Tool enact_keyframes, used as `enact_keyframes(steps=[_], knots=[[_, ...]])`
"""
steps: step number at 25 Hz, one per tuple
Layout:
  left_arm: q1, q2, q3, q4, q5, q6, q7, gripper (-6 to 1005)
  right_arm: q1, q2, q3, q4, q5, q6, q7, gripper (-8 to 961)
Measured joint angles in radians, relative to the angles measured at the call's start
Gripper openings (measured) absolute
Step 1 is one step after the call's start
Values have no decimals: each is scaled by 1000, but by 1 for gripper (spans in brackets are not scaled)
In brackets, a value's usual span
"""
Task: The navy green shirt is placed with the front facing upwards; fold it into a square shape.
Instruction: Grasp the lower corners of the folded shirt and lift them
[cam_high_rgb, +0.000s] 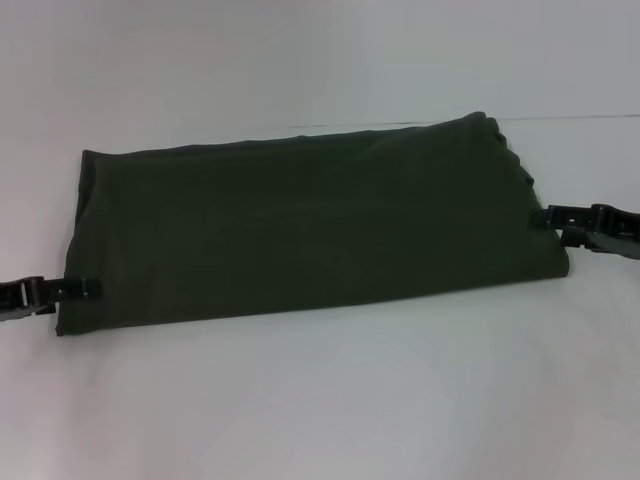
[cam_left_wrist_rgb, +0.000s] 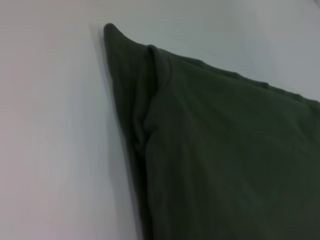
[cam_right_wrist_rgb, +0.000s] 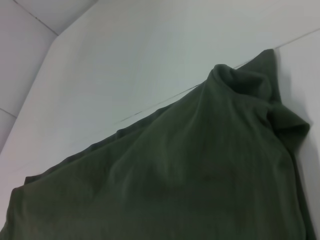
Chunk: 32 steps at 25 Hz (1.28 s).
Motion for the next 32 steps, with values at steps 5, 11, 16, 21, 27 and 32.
enact_keyframes(steps=[5,11,16,21,27,32], knots=[[1,-5,25,-6,3,-19,-4,908,0,3,0,4,0,0,-5,806],[-4,-5,26,-25,4,-21,-3,907,1,4,0,6,0,-1,-6,806],[-7,-6,26,-26,4,-20,-2,906,0,7,0,4,-9,-1,-6,806],[-14,-6,37,-27,4,-20,-7,905,6,10,0,2,-22,3,-4,807],[-22,-6,66,-27,4,-27,-16,904,9,10,0,1,-22,5,-4,808],[-22,-5,67,-25,4,-41,-22,873,9,10,0,1,-23,5,-2,806]])
